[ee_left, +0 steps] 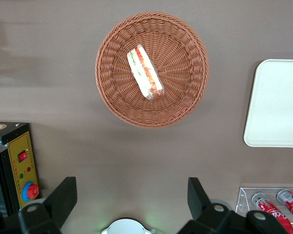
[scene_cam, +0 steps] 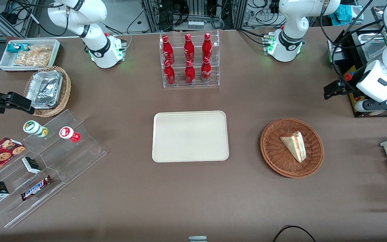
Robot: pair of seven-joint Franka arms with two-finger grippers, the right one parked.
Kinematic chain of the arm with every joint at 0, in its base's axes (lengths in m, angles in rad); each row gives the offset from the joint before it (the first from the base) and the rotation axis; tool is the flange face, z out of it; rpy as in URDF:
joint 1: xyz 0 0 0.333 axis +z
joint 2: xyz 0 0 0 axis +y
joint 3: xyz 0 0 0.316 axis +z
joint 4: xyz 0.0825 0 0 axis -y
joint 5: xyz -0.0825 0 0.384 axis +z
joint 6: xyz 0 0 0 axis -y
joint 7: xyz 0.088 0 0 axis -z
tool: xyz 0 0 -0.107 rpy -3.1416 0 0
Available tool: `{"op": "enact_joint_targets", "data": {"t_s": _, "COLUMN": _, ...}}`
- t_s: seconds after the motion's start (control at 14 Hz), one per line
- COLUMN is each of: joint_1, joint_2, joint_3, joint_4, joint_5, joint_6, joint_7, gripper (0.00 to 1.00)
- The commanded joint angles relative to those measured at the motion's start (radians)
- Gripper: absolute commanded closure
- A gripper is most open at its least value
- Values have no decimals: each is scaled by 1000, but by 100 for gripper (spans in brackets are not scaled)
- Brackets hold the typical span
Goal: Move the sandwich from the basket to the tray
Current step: 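Move the left gripper down over the sandwich in the wicker basket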
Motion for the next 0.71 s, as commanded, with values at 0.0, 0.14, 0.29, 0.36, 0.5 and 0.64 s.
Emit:
{"op": "enact_joint_targets", "data": {"t_s": 0.0, "joint_1": -15, "joint_2": 15, "joint_3": 8, "joint_4": 17, "joint_5": 21, "joint_6": 11, "joint_7": 12, "gripper": 0}}
{"op": "enact_joint_targets", "data": {"t_s": 0.14, "joint_1": -15, "joint_2": 41, "joint_3": 7, "joint_4": 16, "joint_5": 19, "joint_6": 13, "joint_7": 12, "gripper": 0}}
{"op": "enact_joint_targets", "data": {"t_s": 0.29, "joint_1": -15, "joint_2": 85, "joint_3": 7, "joint_4": 8, "joint_5": 19, "joint_6": 21, "joint_7": 12, "gripper": 0}}
{"op": "enact_joint_targets", "data": {"t_s": 0.36, "joint_1": -15, "joint_2": 102, "joint_3": 8, "joint_4": -1, "joint_5": 19, "joint_6": 28, "joint_7": 9, "gripper": 0}}
{"op": "enact_joint_targets", "data": {"t_s": 0.5, "joint_1": -17, "joint_2": 106, "joint_3": 7, "joint_4": -96, "joint_5": 26, "joint_6": 131, "joint_7": 8, "gripper": 0}}
{"op": "enact_joint_targets", "data": {"t_s": 0.64, "joint_1": -17, "joint_2": 99, "joint_3": 7, "joint_4": -198, "joint_5": 26, "joint_6": 247, "joint_7": 0, "gripper": 0}}
